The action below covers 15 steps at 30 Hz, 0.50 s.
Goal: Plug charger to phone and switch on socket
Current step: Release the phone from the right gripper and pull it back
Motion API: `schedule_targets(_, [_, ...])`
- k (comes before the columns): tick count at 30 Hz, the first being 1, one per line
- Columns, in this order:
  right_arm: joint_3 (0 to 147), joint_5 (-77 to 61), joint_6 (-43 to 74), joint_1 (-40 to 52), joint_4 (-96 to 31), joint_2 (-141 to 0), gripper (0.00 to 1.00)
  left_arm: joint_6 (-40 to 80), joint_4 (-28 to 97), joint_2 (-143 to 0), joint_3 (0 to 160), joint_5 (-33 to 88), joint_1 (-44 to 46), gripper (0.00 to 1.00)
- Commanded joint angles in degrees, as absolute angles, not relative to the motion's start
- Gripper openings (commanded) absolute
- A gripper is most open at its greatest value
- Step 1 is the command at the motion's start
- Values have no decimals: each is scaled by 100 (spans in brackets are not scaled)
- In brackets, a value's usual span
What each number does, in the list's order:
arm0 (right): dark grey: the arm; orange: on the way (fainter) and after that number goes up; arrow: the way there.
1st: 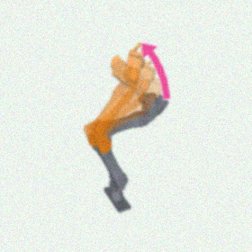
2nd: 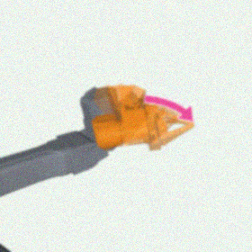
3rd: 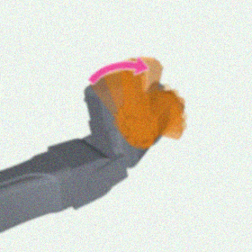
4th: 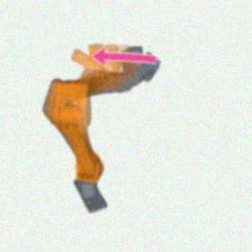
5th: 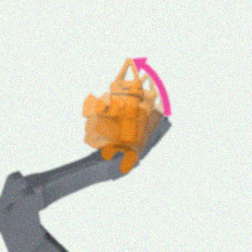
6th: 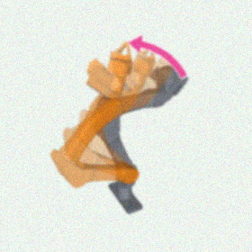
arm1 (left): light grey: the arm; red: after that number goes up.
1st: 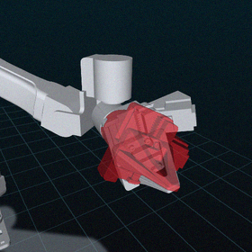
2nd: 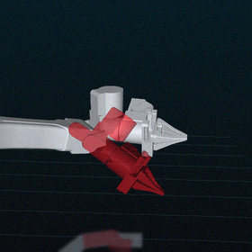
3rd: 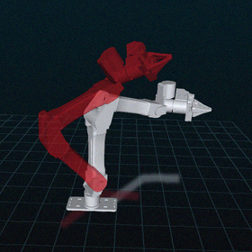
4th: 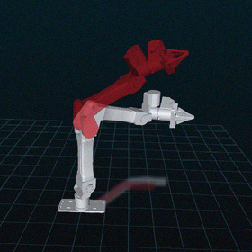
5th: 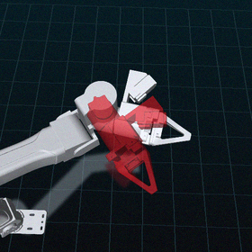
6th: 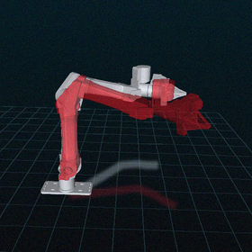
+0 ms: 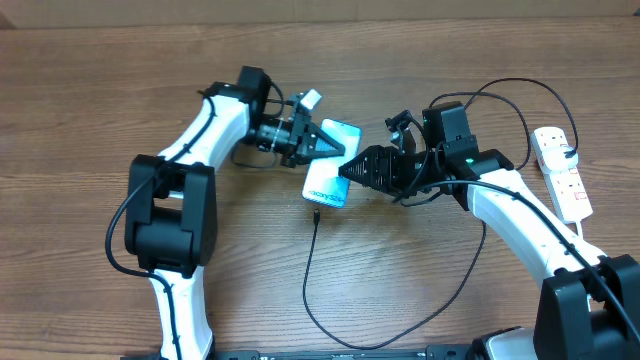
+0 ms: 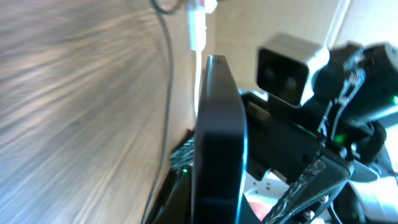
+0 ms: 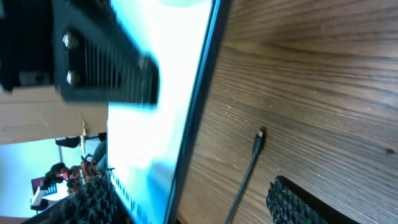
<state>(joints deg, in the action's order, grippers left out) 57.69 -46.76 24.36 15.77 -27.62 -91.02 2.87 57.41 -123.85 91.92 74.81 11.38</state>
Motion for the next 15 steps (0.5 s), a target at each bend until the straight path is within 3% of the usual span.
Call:
schedule_targets(1, [5741,-4589,2158,1551,-2915,-8921,79,532,5946,-12278,9371,7269,838,4])
schedule_targets(5, [5795,-4263,2045,1559,-3437,-8670,80,-134,6720,-12276,9371,7395,502,4])
schedule_targets(11, [6392,-2943,1787,1857,-4777,-8560,80,-2587,8534,-12276,9371,8289,-71,4])
schedule_targets(15, [6641,-2464,1900,2392,-5024,-8560,78,-4115,9690,-12274,9347,8663,-399,4])
